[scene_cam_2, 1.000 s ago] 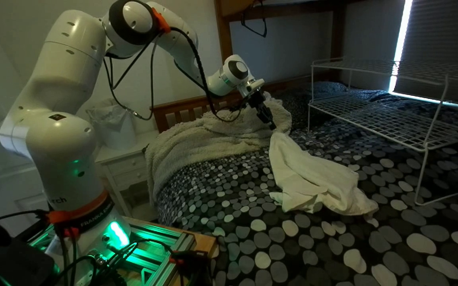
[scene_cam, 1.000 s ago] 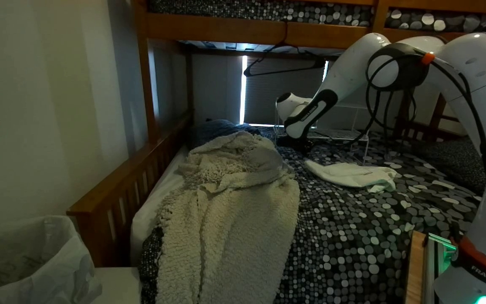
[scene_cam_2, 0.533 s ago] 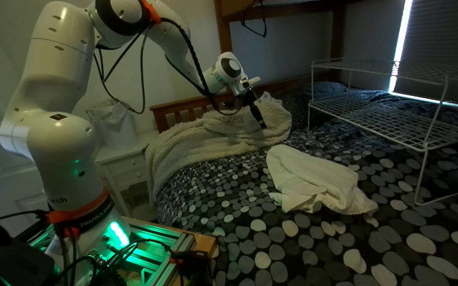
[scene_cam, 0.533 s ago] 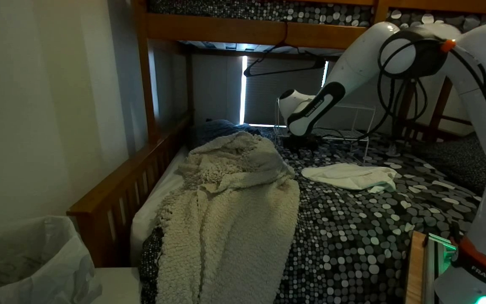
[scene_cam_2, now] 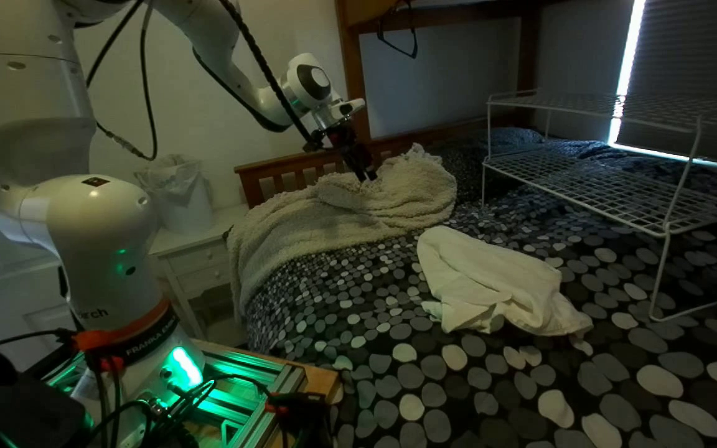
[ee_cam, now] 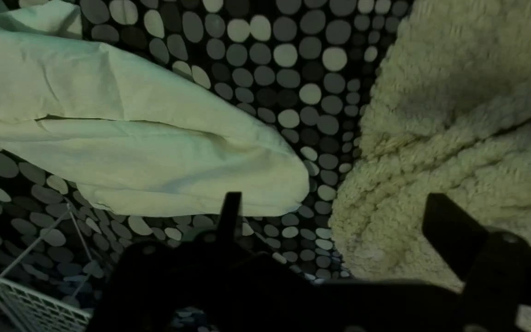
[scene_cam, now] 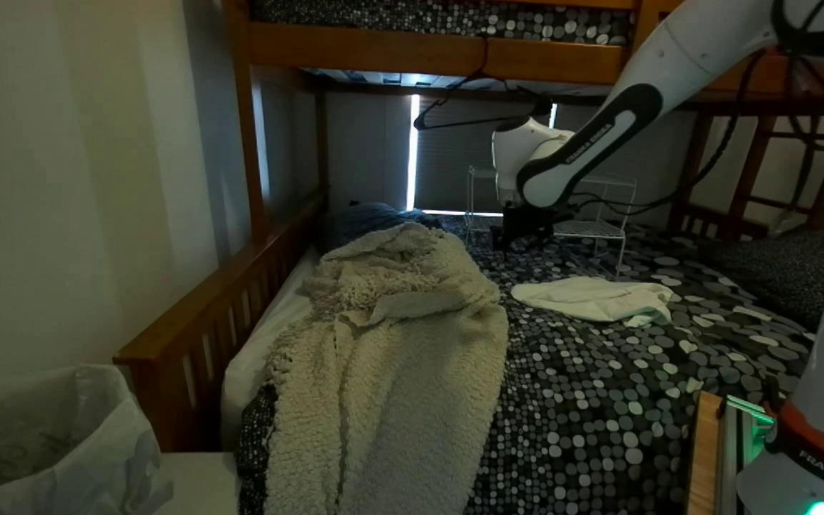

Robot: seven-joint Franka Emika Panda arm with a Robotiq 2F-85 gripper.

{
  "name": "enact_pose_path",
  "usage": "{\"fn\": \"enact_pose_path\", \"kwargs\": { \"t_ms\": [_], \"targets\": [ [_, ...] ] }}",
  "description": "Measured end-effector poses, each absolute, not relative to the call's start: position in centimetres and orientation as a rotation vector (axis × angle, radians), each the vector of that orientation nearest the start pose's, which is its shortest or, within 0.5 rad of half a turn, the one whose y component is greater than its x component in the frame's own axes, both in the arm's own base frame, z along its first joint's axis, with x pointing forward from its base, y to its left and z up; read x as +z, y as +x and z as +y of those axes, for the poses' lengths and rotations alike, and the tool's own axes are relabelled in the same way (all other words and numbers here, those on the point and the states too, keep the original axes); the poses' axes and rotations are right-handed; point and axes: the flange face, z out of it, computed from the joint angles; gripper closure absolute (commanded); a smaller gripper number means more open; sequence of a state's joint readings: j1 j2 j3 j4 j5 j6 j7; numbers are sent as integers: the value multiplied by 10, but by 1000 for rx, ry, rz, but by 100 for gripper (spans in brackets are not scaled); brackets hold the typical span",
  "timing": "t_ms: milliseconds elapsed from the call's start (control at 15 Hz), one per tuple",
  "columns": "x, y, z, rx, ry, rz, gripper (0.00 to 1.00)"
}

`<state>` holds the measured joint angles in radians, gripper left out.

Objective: Move the white pillow case to the right, unfold the white pillow case downwards on the bed

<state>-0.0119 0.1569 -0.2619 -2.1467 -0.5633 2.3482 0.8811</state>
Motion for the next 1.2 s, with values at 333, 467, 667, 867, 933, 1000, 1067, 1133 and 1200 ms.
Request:
{"fn": "enact_pose_path", "kwargs": {
  "t_ms": [333, 467, 667, 867, 933, 1000, 1067, 1133, 1200],
  "targets": [
    [378, 468, -137, -126, -3449, 868, 0],
    [395, 441, -146, 7, -3513, 718, 0],
    [416, 410, -171, 164, -3599, 535, 0],
    [425, 393, -201, 246, -3641, 445, 0],
    [424, 390, -206, 260, -3641, 438, 0],
    [424, 390, -208, 265, -3641, 435, 0],
    [424, 390, -207, 265, -3642, 431, 0],
    [424, 390, -207, 265, -3643, 428, 0],
    [424, 390, -206, 265, -3644, 427, 0]
  ]
}}
